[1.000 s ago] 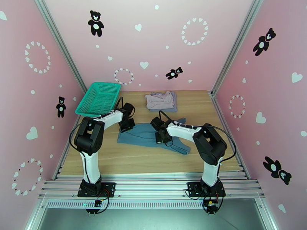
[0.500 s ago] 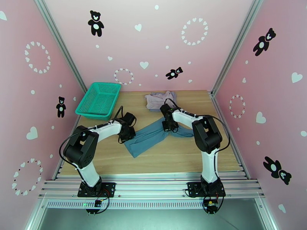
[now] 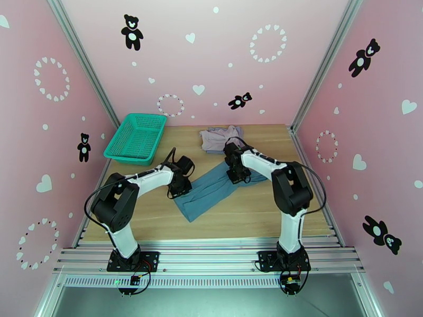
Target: Fold and stack the mixed laundry pile
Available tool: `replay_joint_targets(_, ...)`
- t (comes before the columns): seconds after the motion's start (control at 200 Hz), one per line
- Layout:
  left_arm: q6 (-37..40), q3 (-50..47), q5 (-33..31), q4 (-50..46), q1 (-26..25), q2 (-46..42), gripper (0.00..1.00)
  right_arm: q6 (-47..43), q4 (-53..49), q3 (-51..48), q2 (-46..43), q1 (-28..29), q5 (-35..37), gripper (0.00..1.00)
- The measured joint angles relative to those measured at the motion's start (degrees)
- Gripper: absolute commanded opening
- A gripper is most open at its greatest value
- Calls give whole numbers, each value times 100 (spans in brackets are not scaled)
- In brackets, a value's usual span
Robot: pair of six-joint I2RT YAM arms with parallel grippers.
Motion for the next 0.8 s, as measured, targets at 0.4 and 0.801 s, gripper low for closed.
replay_joint_targets(0.4, 247, 203, -514, -874, 361, -1473, 44, 1106, 188, -586, -1703, 2284, -83, 49)
replay_joint_targets(0.801, 245, -1471, 304, 7, 793, -1480, 42, 2184, 697, -837, -1661, 2933, 7, 52)
